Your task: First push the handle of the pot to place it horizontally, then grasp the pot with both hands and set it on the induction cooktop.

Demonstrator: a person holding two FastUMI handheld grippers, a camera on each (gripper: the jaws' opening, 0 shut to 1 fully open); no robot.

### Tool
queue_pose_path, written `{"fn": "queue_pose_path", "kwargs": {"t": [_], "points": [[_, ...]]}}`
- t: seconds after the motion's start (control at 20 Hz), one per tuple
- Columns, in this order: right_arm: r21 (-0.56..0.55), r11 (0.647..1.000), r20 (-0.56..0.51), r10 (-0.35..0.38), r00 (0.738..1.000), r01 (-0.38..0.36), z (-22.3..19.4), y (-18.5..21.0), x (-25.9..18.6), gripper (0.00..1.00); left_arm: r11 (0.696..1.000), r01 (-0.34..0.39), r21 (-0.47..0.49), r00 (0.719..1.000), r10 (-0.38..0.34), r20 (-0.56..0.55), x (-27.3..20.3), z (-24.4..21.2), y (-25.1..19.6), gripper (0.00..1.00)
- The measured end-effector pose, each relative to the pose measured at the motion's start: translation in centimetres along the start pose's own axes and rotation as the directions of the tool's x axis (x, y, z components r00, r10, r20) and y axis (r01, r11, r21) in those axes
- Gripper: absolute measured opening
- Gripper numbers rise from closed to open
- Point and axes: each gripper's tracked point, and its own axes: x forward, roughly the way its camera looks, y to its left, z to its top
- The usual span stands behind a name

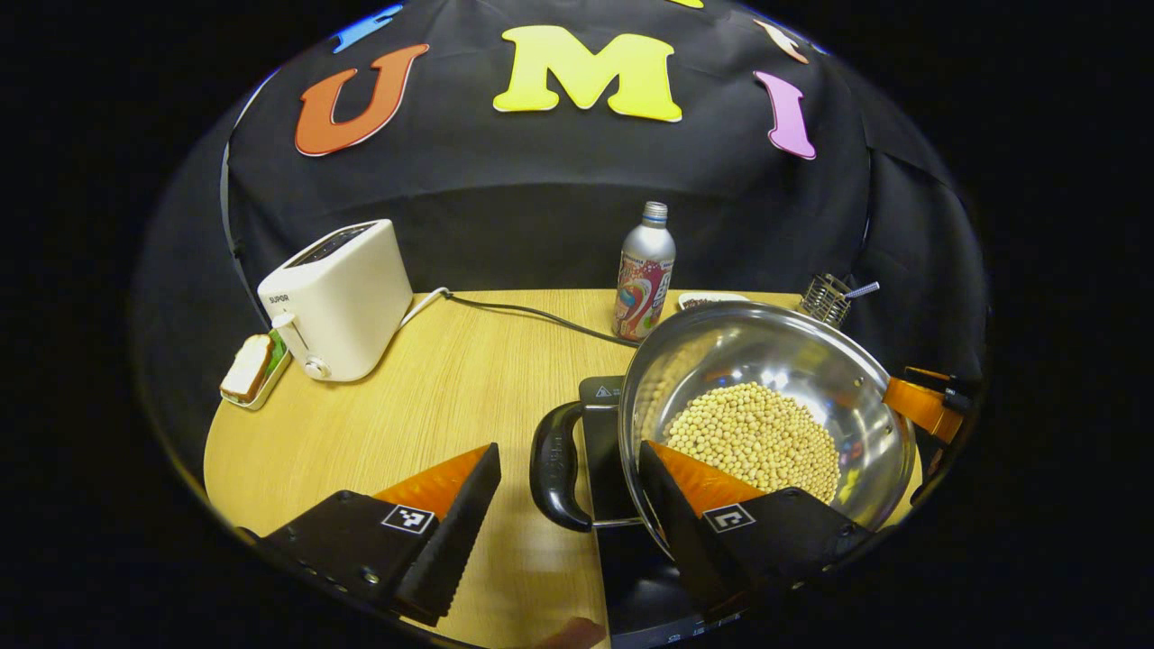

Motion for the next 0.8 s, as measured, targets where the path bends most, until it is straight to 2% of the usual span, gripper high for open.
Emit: {"fn": "queue_pose_path", "kwargs": {"t": [0.25,0.3,0.45,0.7,0.8], "points": [[-0.009,1.0,0.108,-0.011,0.994,0.012,1.7,-0.1,-4.1,0.86,1.0,-0.008,-0.004,0.997,0.008,0.079,-4.2,1.2,-0.4,0.96],[-0.009,1.0,0.121,-0.008,0.993,0.009,1.8,0.1,-4.9,0.82,1.0,-0.01,-0.003,0.995,0.01,0.102,-5.3,1.4,-0.5,0.96],[-0.024,1.0,0.179,-0.012,0.984,0.017,2.3,0.3,-8.0,0.93,0.999,-0.035,-0.007,0.98,0.036,0.196,-9.1,2.5,-0.6,0.96],[-0.043,0.998,0.283,-0.023,0.959,0.037,3.0,0.8,-14.6,0.93,0.999,-0.048,-0.007,0.945,0.048,0.324,-16.2,3.3,-1.4,0.95],[-0.032,0.999,0.327,-0.031,0.945,0.043,3.4,1.0,-17.4,0.96,0.999,-0.051,-0.01,0.934,0.051,0.353,-18.8,3.2,-1.8,0.95]]}}
